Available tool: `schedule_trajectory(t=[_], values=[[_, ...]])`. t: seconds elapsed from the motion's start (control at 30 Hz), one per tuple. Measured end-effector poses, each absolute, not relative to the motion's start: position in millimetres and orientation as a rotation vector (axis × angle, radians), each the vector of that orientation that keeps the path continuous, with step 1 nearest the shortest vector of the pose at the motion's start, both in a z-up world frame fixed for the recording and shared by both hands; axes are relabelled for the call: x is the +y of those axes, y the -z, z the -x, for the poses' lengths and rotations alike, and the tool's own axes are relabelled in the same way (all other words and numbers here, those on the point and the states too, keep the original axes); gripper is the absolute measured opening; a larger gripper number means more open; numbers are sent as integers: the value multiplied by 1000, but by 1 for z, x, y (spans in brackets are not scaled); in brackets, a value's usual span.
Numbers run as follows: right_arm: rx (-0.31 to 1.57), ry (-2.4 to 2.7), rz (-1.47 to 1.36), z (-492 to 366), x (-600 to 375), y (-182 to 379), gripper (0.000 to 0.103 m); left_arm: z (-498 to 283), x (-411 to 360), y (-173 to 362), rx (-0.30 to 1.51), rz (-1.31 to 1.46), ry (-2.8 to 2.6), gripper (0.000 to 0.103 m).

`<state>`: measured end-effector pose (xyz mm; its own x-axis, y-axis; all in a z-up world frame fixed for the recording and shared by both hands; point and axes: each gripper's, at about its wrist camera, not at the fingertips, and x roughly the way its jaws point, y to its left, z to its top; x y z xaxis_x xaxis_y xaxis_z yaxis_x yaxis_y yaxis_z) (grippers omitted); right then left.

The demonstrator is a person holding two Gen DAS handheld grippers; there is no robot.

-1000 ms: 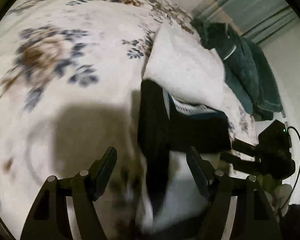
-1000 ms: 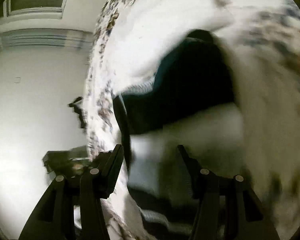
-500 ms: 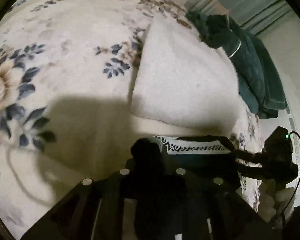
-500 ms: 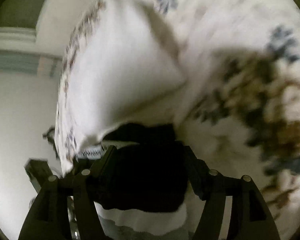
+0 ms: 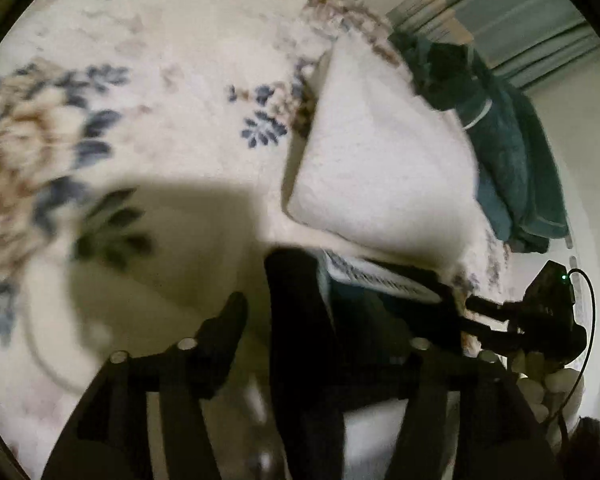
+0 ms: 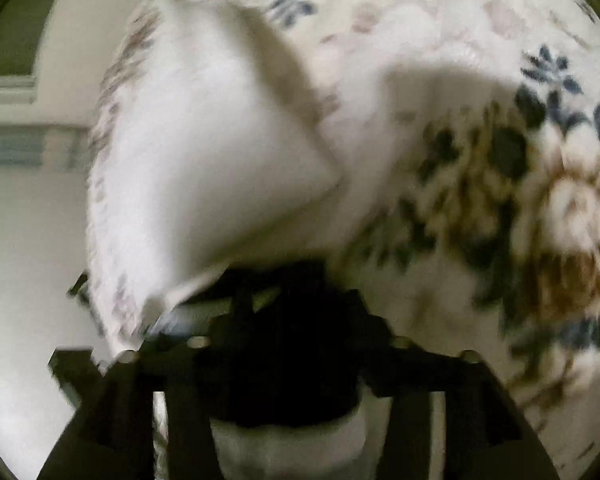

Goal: Fold small clothes

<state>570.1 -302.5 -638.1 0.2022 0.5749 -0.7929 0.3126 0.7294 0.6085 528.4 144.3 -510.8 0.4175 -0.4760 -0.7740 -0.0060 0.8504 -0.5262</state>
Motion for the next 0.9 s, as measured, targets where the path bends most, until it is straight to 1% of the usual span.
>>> schedule_trajectory(t=[0.1, 0.2, 0.27, 0.37, 0.53, 0.63, 0.77, 0.83, 0.9], values=[[1455, -297, -747, -526, -301, 618, 52, -479, 149, 489, 1092, 457, 311, 59], [1542, -357, -722, -469, -295, 606, 52, -414, 147, 478, 1121, 414, 309, 59], [1618, -354, -713, -428, -288, 610, 56, -377, 144, 479, 1155, 387, 294, 59], [1751, -362, -711, -349, -284, 618, 56, -315, 131, 489, 1238, 376, 290, 59], [1892, -387, -706, -240, -264, 645, 56, -218, 105, 526, 1385, 378, 283, 59], [1988, -399, -682, -183, -243, 660, 56, -168, 87, 544, 1484, 264, 218, 59], [2046, -399, -661, -113, -242, 669, 56, -115, 83, 553, 1573, 238, 160, 59], [2047, -380, -635, -91, -244, 670, 56, -89, 91, 554, 1596, 285, 135, 59], [2019, -342, -629, -74, -253, 669, 56, -70, 104, 546, 1578, 369, 109, 59]])
